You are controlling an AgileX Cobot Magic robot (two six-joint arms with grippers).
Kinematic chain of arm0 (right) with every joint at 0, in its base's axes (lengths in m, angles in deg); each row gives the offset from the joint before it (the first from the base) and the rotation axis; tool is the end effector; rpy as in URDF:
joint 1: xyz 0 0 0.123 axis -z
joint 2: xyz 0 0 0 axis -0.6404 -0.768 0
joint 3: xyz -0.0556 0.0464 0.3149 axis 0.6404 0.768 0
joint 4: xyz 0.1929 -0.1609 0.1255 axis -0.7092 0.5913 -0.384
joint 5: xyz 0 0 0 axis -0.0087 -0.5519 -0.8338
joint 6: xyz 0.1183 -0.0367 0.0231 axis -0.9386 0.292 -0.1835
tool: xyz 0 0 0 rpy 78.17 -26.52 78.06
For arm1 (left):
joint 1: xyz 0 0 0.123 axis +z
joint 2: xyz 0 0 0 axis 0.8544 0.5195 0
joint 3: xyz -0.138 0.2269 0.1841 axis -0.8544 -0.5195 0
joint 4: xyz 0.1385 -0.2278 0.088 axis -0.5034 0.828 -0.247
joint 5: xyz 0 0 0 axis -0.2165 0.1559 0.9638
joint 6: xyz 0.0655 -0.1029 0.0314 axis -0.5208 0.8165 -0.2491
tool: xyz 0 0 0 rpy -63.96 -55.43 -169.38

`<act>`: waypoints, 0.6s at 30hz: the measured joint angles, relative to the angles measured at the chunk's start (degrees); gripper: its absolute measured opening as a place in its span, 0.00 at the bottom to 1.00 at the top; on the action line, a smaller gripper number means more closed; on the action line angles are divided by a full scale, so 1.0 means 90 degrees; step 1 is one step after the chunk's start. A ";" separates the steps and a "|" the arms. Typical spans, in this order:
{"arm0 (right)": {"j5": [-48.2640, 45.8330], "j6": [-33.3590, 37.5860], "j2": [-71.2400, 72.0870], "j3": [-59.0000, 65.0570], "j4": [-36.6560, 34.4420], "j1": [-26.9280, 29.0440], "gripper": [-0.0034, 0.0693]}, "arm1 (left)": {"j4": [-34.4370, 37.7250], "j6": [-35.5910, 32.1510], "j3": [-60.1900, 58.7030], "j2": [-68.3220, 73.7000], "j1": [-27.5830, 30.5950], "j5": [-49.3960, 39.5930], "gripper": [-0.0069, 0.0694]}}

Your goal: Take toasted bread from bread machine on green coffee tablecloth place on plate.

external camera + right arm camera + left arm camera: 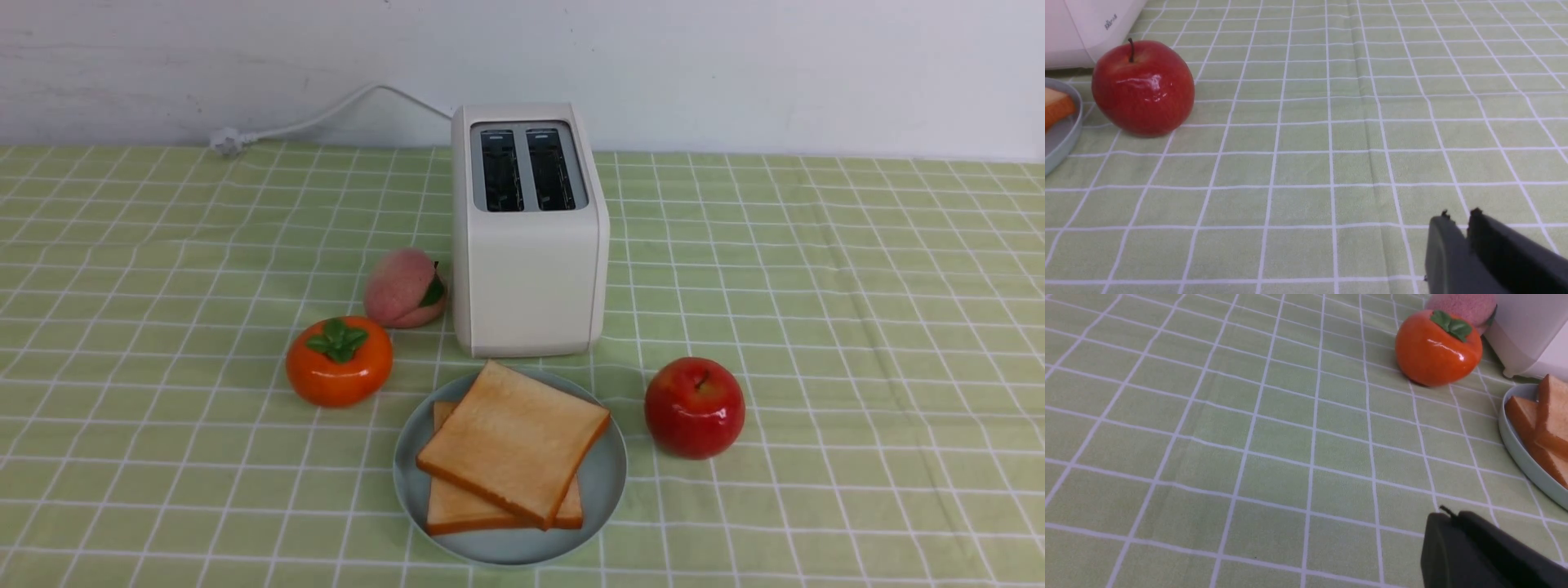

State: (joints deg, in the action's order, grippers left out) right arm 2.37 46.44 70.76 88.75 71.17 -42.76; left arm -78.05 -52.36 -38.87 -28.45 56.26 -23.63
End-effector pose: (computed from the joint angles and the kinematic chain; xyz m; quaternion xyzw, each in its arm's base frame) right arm 0.0767 -0.0015 0.1621 0.0375 0.8058 0.0307 0.5902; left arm 0.0760 -0.0083 0.1568 -0.0917 0.8060 -0.1150 0.5734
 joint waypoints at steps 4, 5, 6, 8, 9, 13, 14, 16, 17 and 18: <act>0.0000 0.0000 0.0000 0.0000 0.0000 0.0000 0.17 | 0.0000 0.0000 0.0000 0.0000 0.0000 0.0000 0.10; 0.0000 0.0000 0.0000 0.0000 0.0000 0.0000 0.17 | 0.0000 0.0000 0.0000 0.0000 0.0000 0.0000 0.10; 0.0000 0.0000 0.0000 0.0000 0.0000 0.0000 0.17 | 0.0000 0.0000 0.0000 0.0000 0.0000 0.0000 0.10; 0.0000 0.0000 0.0000 0.0000 0.0000 0.0000 0.18 | 0.0000 0.0000 0.0000 0.0000 0.0000 0.0000 0.10; 0.0000 0.0000 0.0000 0.0000 0.0000 0.0000 0.18 | 0.0000 0.0000 0.0000 0.0000 0.0000 0.0000 0.10; 0.0000 0.0000 0.0000 0.0000 0.0000 0.0000 0.18 | 0.0000 0.0000 0.0000 0.0000 0.0000 0.0000 0.10; 0.0000 0.0000 0.0000 0.0000 0.0000 0.0000 0.19 | 0.0000 0.0000 0.0000 0.0000 0.0000 0.0000 0.10; 0.0000 0.0000 0.0000 0.0000 0.0000 0.0000 0.19 | 0.0000 0.0000 0.0000 0.0000 0.0000 0.0000 0.10; 0.0000 0.0000 0.0000 0.0000 0.0000 0.0000 0.19 | 0.0000 0.0000 0.0000 0.0000 0.0000 0.0000 0.10; 0.0000 0.0000 0.0000 0.0000 0.0000 0.0000 0.19 | 0.0000 0.0000 0.0000 0.0000 0.0000 0.0000 0.10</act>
State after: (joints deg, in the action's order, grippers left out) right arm 2.37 46.44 70.76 88.75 71.17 -42.76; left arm -78.05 -52.36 -38.87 -28.45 56.26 -23.63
